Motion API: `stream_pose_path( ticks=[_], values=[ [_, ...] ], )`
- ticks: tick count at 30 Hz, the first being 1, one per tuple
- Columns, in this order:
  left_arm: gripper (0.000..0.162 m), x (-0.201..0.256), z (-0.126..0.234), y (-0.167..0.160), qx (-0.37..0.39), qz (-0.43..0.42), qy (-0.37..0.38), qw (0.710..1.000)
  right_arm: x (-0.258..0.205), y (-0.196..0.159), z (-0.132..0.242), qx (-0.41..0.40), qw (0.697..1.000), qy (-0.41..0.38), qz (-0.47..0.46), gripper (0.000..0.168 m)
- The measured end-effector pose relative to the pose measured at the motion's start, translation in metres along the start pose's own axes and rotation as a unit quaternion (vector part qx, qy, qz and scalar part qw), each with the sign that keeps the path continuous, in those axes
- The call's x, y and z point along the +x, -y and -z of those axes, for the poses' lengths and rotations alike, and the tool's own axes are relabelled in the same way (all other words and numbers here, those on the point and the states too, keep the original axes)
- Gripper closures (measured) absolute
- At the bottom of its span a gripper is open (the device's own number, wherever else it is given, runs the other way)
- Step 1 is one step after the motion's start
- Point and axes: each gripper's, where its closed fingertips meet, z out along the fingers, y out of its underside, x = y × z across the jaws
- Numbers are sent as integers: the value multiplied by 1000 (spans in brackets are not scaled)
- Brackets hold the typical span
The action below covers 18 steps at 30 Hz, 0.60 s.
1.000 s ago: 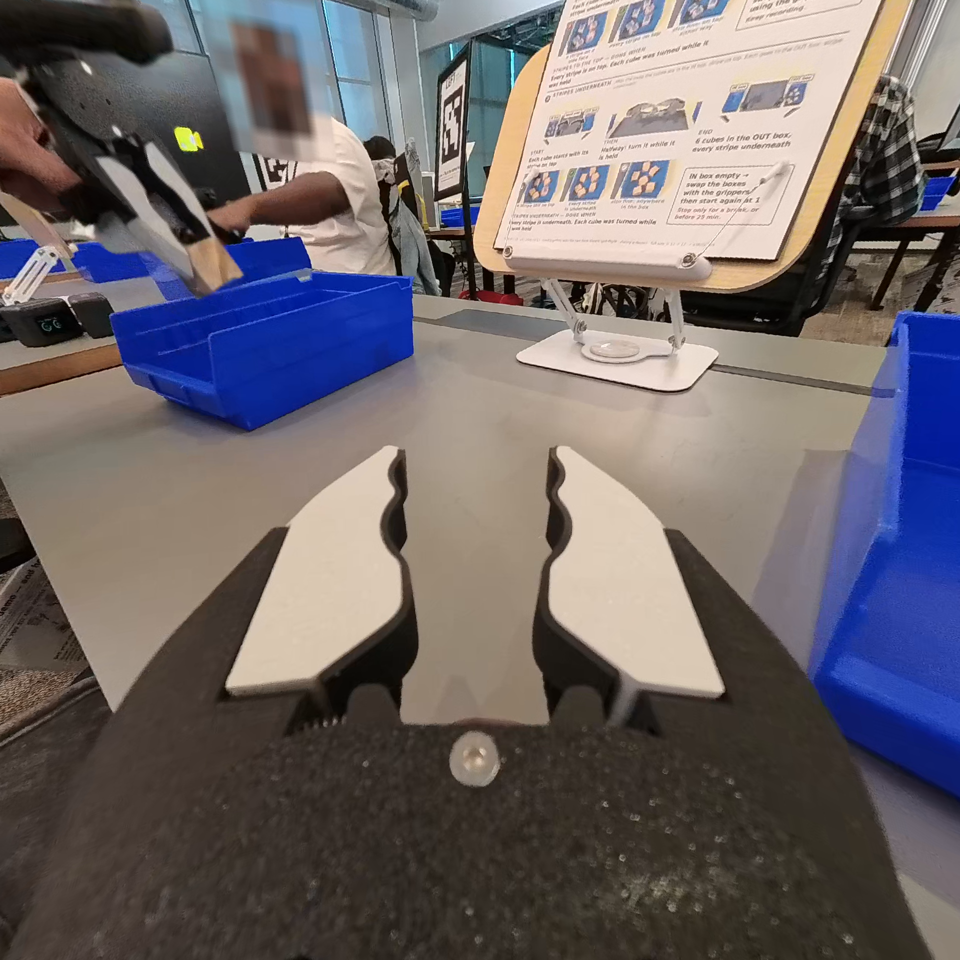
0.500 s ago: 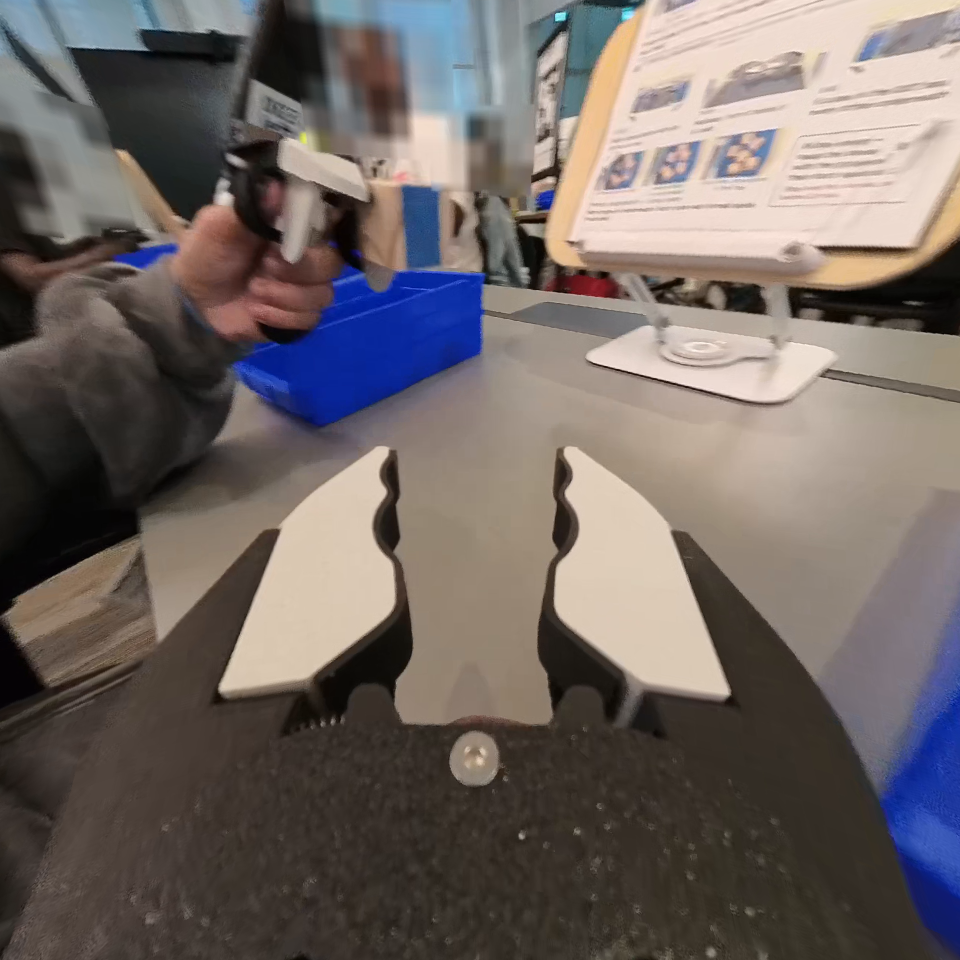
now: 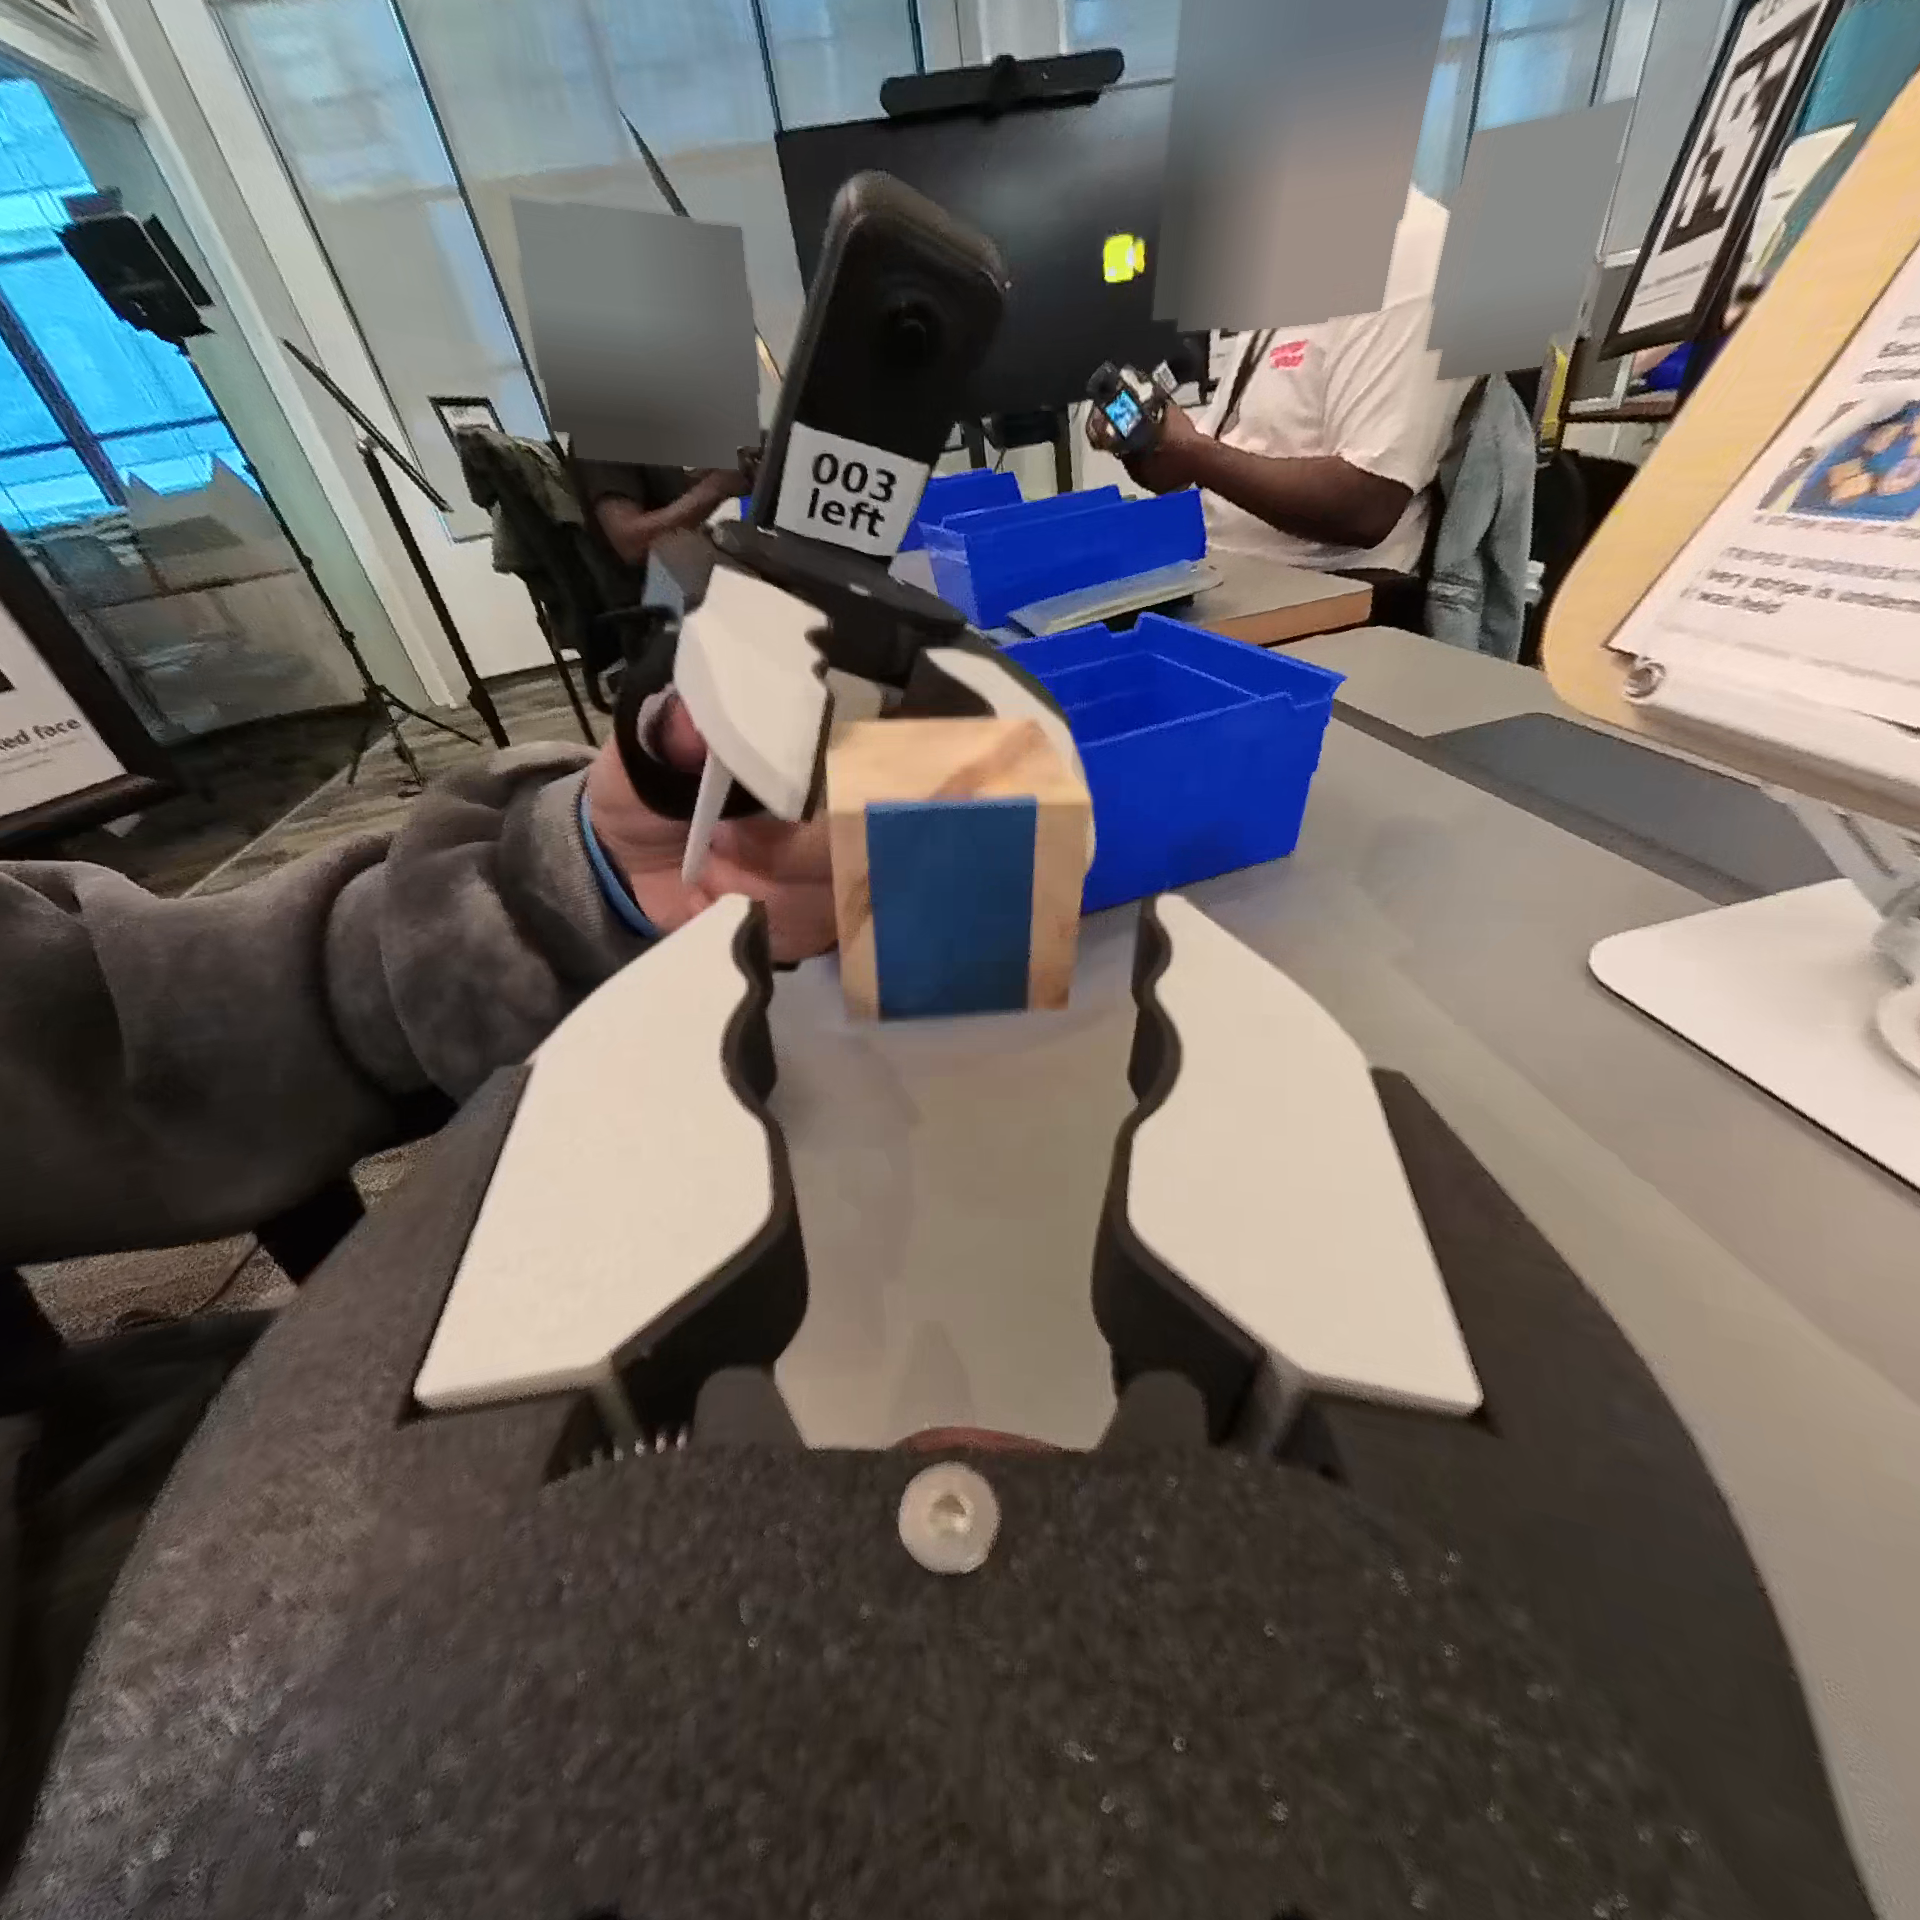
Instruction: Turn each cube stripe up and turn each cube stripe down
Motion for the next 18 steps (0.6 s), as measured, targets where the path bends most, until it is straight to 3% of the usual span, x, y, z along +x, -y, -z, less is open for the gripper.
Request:
stream_pose_path(
  ticks=[3, 8, 10, 12, 14, 18],
  values=[
    [113, -2, -4, -7, -5, 5, -4, 1000, 2, -1, -6, 16, 1000, -6, 12, 122],
    [111, -5, -3, -10, -3, -9, 26, 1000, 3, -7, 0, 18, 1000, -12, 22, 122],
    [90, -2, 7, -6, 19, -13, 53, 998, 3, -5, 6, 15, 1000, -11, 20, 123],
    [82, -6, 23, -7, 38, -24, 117, 992, 5, -3, 15, 15, 999, -18, 22, 123],
    [81, -13, 38, -21, 49, -33, 194, 979, 7, -4, 24, 8, 999, -25, 25, 123],
    [89, -12, 52, -90, 45, -61, 290, 954, 15, -6, 37, -1, 999, -45, 9, 123]
  ],
)
